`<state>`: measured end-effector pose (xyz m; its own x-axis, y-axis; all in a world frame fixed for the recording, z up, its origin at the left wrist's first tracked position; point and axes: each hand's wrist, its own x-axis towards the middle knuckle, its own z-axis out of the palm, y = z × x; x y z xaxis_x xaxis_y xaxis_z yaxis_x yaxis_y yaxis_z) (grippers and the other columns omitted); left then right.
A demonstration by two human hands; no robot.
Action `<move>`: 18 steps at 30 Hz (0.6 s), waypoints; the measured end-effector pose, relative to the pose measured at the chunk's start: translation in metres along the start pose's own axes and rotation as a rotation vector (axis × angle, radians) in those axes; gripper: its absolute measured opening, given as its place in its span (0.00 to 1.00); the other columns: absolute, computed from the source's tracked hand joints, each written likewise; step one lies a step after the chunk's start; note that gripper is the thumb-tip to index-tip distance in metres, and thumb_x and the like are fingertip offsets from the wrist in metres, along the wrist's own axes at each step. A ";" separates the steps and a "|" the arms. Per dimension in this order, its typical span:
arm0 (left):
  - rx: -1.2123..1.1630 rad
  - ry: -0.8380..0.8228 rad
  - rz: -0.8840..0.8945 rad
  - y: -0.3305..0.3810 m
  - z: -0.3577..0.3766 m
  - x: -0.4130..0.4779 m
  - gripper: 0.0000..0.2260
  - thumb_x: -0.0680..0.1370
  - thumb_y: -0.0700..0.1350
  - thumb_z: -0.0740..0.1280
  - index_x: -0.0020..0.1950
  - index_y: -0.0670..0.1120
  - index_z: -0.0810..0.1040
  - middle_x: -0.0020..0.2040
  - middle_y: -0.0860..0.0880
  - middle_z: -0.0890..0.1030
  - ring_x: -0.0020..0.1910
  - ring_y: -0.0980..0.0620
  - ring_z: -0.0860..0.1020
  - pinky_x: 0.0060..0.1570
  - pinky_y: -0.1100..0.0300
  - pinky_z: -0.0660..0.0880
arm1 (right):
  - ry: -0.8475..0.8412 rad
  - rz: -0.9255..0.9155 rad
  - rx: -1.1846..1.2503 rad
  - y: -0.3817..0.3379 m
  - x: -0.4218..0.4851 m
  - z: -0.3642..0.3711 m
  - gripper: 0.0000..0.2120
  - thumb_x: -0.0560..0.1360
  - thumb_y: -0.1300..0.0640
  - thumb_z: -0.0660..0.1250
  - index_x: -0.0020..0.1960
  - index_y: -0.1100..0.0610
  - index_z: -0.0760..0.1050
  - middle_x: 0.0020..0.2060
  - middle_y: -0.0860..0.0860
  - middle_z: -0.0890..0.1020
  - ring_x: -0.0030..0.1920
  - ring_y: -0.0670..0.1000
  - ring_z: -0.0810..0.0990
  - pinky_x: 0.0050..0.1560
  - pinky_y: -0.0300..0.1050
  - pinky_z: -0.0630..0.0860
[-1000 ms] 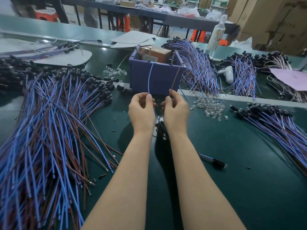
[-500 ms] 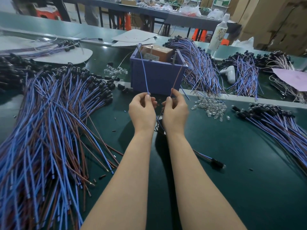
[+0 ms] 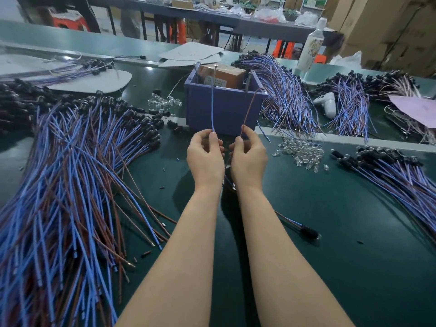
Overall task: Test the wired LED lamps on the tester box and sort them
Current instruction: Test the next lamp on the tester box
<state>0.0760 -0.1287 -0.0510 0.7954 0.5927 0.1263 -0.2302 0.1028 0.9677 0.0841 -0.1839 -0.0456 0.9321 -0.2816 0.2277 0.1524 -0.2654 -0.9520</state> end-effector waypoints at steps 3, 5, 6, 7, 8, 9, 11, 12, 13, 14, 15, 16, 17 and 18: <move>0.025 0.016 0.065 0.000 -0.002 -0.001 0.03 0.79 0.42 0.64 0.46 0.46 0.75 0.34 0.52 0.78 0.30 0.61 0.76 0.38 0.62 0.78 | -0.002 0.010 -0.005 -0.001 0.000 0.001 0.16 0.79 0.60 0.59 0.66 0.55 0.72 0.52 0.58 0.82 0.50 0.55 0.80 0.54 0.51 0.76; 0.046 0.030 0.106 0.001 -0.002 -0.001 0.03 0.79 0.43 0.65 0.45 0.45 0.76 0.34 0.52 0.78 0.30 0.60 0.76 0.37 0.62 0.78 | 0.002 0.016 0.000 -0.001 0.000 0.001 0.16 0.80 0.59 0.59 0.66 0.55 0.72 0.52 0.58 0.82 0.50 0.56 0.80 0.55 0.53 0.76; 0.054 0.034 0.120 0.001 -0.001 -0.001 0.04 0.79 0.43 0.65 0.45 0.45 0.76 0.34 0.52 0.78 0.31 0.60 0.77 0.37 0.62 0.79 | 0.006 0.017 -0.003 -0.001 0.000 0.001 0.16 0.80 0.59 0.59 0.66 0.55 0.72 0.52 0.57 0.82 0.50 0.56 0.80 0.55 0.53 0.76; 0.062 0.038 0.130 0.000 -0.001 0.000 0.04 0.79 0.43 0.65 0.45 0.45 0.76 0.34 0.52 0.78 0.31 0.59 0.77 0.37 0.62 0.79 | 0.011 0.016 -0.006 -0.001 0.000 0.001 0.16 0.79 0.59 0.59 0.66 0.55 0.72 0.52 0.57 0.82 0.50 0.56 0.80 0.55 0.54 0.75; 0.069 0.041 0.132 0.000 0.000 0.000 0.04 0.79 0.42 0.65 0.45 0.44 0.76 0.34 0.51 0.79 0.32 0.58 0.78 0.38 0.62 0.79 | 0.014 0.016 -0.006 -0.001 0.000 0.001 0.16 0.79 0.60 0.59 0.66 0.55 0.72 0.52 0.57 0.82 0.49 0.56 0.80 0.55 0.54 0.75; 0.075 0.045 0.128 0.000 0.000 0.001 0.05 0.79 0.42 0.64 0.46 0.43 0.77 0.35 0.51 0.79 0.32 0.57 0.78 0.38 0.62 0.79 | 0.017 0.016 -0.003 0.000 0.000 0.001 0.16 0.79 0.60 0.59 0.66 0.55 0.72 0.52 0.58 0.82 0.49 0.56 0.80 0.55 0.54 0.76; 0.078 0.050 0.119 -0.002 0.001 0.003 0.05 0.80 0.41 0.63 0.46 0.42 0.77 0.34 0.52 0.79 0.31 0.60 0.78 0.37 0.63 0.78 | 0.018 0.012 -0.003 0.000 0.000 0.001 0.16 0.79 0.60 0.59 0.66 0.55 0.72 0.51 0.58 0.82 0.48 0.56 0.80 0.54 0.53 0.76; 0.083 0.048 0.119 -0.002 0.001 0.004 0.06 0.80 0.41 0.63 0.45 0.42 0.77 0.34 0.53 0.79 0.29 0.61 0.77 0.36 0.65 0.78 | 0.017 0.011 -0.004 0.001 0.001 0.001 0.16 0.79 0.60 0.59 0.66 0.55 0.72 0.50 0.58 0.82 0.48 0.55 0.80 0.54 0.52 0.75; 0.092 0.043 0.123 -0.003 0.001 0.005 0.06 0.80 0.40 0.62 0.45 0.42 0.77 0.33 0.53 0.79 0.29 0.62 0.77 0.36 0.66 0.77 | 0.015 0.012 -0.004 0.001 0.001 0.001 0.16 0.79 0.60 0.59 0.66 0.55 0.72 0.50 0.58 0.83 0.49 0.55 0.80 0.54 0.50 0.75; 0.101 0.035 0.126 -0.003 0.002 0.006 0.07 0.80 0.40 0.62 0.45 0.42 0.77 0.33 0.53 0.79 0.28 0.63 0.77 0.36 0.66 0.77 | 0.014 0.014 0.000 0.001 0.002 0.001 0.16 0.79 0.60 0.59 0.66 0.55 0.73 0.51 0.57 0.83 0.49 0.55 0.80 0.54 0.49 0.75; 0.107 0.026 0.127 -0.003 0.002 0.006 0.07 0.80 0.40 0.62 0.45 0.42 0.78 0.33 0.53 0.79 0.28 0.63 0.77 0.36 0.65 0.77 | 0.014 0.016 0.004 0.001 0.002 0.002 0.15 0.79 0.60 0.59 0.65 0.55 0.73 0.51 0.57 0.83 0.49 0.55 0.80 0.54 0.49 0.75; 0.109 0.016 0.124 -0.003 0.002 0.007 0.07 0.80 0.40 0.62 0.45 0.42 0.78 0.32 0.53 0.79 0.28 0.63 0.76 0.37 0.63 0.78 | 0.015 0.019 0.010 0.002 0.002 0.002 0.15 0.79 0.60 0.59 0.65 0.55 0.73 0.51 0.57 0.83 0.49 0.55 0.80 0.54 0.49 0.75; 0.110 0.008 0.121 -0.002 0.002 0.008 0.07 0.80 0.40 0.62 0.45 0.42 0.78 0.32 0.53 0.78 0.28 0.63 0.76 0.38 0.62 0.78 | 0.015 0.021 0.016 0.002 0.003 0.002 0.15 0.79 0.60 0.60 0.65 0.55 0.73 0.50 0.57 0.83 0.49 0.55 0.80 0.54 0.48 0.75; 0.112 0.001 0.118 -0.002 0.002 0.008 0.07 0.80 0.40 0.62 0.45 0.42 0.78 0.32 0.53 0.78 0.28 0.63 0.76 0.39 0.61 0.79 | 0.014 0.023 0.021 0.003 0.003 0.002 0.15 0.79 0.60 0.60 0.65 0.55 0.73 0.50 0.57 0.83 0.48 0.55 0.80 0.53 0.48 0.75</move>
<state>0.0840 -0.1253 -0.0518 0.7660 0.5963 0.2402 -0.2579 -0.0572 0.9645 0.0878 -0.1835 -0.0479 0.9306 -0.3005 0.2089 0.1383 -0.2398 -0.9609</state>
